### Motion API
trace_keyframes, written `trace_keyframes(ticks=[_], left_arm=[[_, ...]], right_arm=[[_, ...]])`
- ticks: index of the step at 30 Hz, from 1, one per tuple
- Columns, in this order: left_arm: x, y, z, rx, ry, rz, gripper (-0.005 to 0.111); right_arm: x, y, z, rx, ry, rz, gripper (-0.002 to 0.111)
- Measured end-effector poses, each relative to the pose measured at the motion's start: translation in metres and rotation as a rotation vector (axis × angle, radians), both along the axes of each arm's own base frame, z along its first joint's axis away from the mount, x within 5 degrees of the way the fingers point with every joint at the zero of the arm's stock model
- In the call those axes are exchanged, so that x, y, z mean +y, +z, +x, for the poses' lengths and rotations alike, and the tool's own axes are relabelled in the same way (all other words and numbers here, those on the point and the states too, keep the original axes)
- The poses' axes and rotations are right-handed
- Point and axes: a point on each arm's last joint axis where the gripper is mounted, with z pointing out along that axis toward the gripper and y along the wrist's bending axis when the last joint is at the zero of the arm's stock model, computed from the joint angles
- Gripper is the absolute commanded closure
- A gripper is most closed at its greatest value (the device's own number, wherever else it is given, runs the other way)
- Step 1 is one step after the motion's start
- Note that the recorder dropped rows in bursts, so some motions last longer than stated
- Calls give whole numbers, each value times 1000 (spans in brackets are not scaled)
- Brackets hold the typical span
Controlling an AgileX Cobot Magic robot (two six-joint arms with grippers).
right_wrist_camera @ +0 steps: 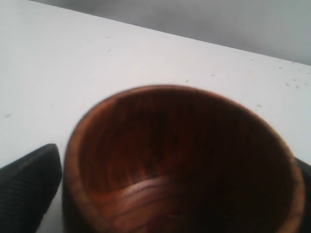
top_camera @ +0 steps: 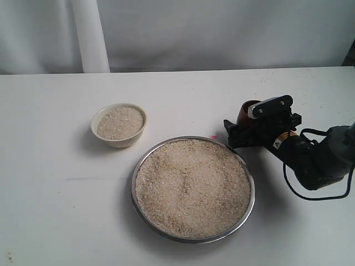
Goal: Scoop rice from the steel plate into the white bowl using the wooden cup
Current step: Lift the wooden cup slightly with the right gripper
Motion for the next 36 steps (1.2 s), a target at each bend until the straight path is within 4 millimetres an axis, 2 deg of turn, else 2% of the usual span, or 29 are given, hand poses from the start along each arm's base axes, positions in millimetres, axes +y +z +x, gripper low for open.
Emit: trace_keyframes(ticks=[20, 23, 25, 32, 36], left_arm=[[0, 0, 0, 0, 0, 0, 107], [0, 0, 0, 0, 0, 0, 107], [0, 0, 0, 0, 0, 0, 107], [0, 0, 0, 0, 0, 0, 107], [0, 0, 0, 0, 0, 0, 107]], right_arm=[[-1, -4, 0, 13, -10, 8, 4], [-1, -4, 0, 13, -10, 8, 7], [-1, -4, 0, 13, -11, 10, 15], [-1, -4, 0, 15, -13, 10, 65], [-1, -4, 0, 15, -13, 10, 85]])
